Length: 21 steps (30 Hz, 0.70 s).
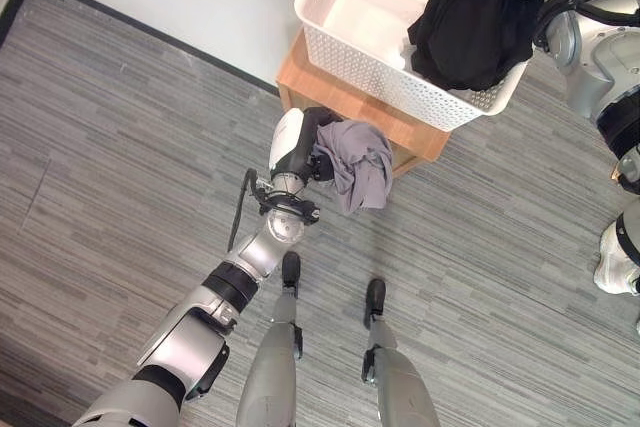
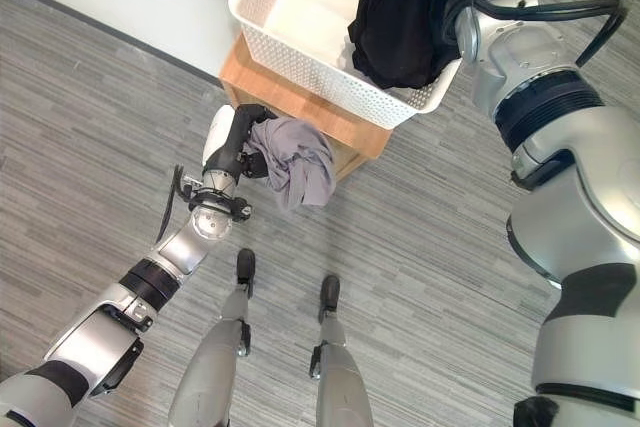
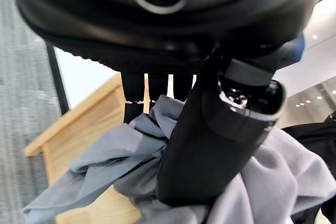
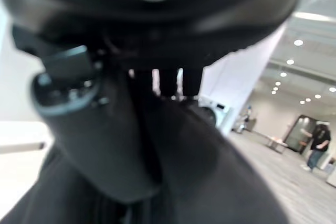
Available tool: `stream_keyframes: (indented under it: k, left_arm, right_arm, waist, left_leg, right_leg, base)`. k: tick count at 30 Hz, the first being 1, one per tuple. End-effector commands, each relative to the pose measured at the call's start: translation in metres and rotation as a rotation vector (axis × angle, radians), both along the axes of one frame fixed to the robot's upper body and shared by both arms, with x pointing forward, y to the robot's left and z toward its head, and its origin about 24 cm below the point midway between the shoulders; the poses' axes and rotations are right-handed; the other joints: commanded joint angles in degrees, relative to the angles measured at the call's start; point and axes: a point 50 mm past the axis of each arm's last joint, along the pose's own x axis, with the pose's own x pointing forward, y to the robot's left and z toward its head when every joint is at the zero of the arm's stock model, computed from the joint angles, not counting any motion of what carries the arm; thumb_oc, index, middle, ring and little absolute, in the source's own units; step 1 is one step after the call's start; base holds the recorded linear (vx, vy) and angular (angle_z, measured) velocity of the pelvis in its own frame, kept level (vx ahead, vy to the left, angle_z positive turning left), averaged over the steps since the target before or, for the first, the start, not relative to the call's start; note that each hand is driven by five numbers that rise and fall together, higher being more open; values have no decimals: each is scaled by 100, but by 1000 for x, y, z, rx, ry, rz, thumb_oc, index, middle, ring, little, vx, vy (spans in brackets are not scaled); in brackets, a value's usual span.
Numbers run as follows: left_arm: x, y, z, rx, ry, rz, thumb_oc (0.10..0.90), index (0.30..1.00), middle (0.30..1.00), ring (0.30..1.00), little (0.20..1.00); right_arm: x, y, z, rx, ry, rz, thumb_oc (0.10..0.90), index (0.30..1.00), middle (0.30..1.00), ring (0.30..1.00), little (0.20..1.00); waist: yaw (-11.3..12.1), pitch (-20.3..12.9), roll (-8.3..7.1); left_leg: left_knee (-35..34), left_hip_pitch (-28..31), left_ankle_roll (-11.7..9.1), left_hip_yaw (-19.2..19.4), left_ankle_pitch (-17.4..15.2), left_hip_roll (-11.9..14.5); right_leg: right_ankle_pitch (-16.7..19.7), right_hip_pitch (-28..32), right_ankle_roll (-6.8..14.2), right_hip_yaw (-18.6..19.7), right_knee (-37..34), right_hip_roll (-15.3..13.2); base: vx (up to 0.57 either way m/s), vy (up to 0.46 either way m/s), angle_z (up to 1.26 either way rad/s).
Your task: Pick up bed clothes into laundry basket.
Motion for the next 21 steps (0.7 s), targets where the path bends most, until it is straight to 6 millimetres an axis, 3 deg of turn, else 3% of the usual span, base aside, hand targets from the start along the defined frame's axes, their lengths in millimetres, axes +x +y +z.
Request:
stream_keyframes:
  k: [1,6,9,13,16,17,18,19,20,21]
  left_arm:
    - [-8,-37,92,-89,-369,-157,400,300,300,300,300]
    - [-7,-31,88,-73,-360,-144,400,300,300,300,300]
    - [-5,-16,80,-75,-339,-96,400,300,300,300,300]
    - [-5,0,68,-71,-305,-51,400,300,300,300,300]
    - [-8,32,55,-62,-282,36,400,300,300,300,300]
    - [-8,33,53,-54,-277,35,400,300,300,300,300]
    - [-13,50,52,-59,-288,75,400,300,300,300,300]
    - [-16,56,46,-45,-270,85,400,300,300,300,300]
    - [-17,62,47,-47,-274,106,400,300,300,300,300]
    - [-21,64,40,-19,-250,97,400,300,300,300,300]
  right_arm:
    - [-54,-9,104,2,-357,-67,800,900,900,900,900]
    - [-53,8,102,-87,-337,-31,800,900,900,900,900]
    - [-65,27,104,-55,-400,138,800,900,900,900,900]
    - [-77,20,100,-10,-451,208,800,900,900,900,900]
    - [-82,2,71,87,-454,289,800,900,900,900,900]
    - [-82,0,68,95,-450,286,800,900,900,900,900]
    - [-75,-12,38,185,-400,314,800,900,900,900,900]
    - [-71,-21,11,248,-352,321,800,900,900,900,900]
    - [-66,-32,-15,318,-303,307,800,900,900,900,900]
    - [-61,-56,-83,440,-138,236,800,900,900,900,900]
  waist:
    - [123,161,-207]
    - [119,87,-155]
    - [70,-57,-86]
    - [52,-198,-45]
    - [32,-365,43]
    - [57,-386,-4]
    - [58,-434,90]
    - [100,-523,46]
    - [84,-555,105]
    - [77,-711,119]
  left_leg:
    - [9,-222,-649,211,-609,133]
    - [9,-165,-661,208,-603,129]
    - [9,68,-627,241,-674,115]
    - [9,361,-585,256,-773,96]
    - [9,828,-514,436,-886,133]
    - [9,859,-523,443,-933,134]
    - [9,1098,-523,688,-939,248]
    - [9,1249,-537,781,-1004,305]
    - [9,1367,-527,895,-970,339]
    - [9,1650,-536,904,-1026,370]
  right_leg:
    - [-645,101,361,-54,31,-485]
    - [-686,157,365,-62,31,-486]
    - [-731,347,339,-12,31,-500]
    - [-820,615,282,-10,31,-506]
    - [-835,1000,243,-173,31,-509]
    - [-868,1026,244,-170,31,-511]
    - [-783,1202,237,-535,31,-521]
    - [-794,1329,219,-703,31,-519]
    - [-734,1402,192,-842,50,-528]
    - [-933,1709,75,-890,37,-470]
  base:
    - [-20,-22,-3]
    - [-3,-13,1]
    - [1,-12,0]
    - [13,-38,4]
    - [-6,-24,8]
    - [-49,-2,-13]
    - [-3,-55,-22]
    - [-43,-93,-41]
    - [68,-158,-53]
    - [55,-117,-63]
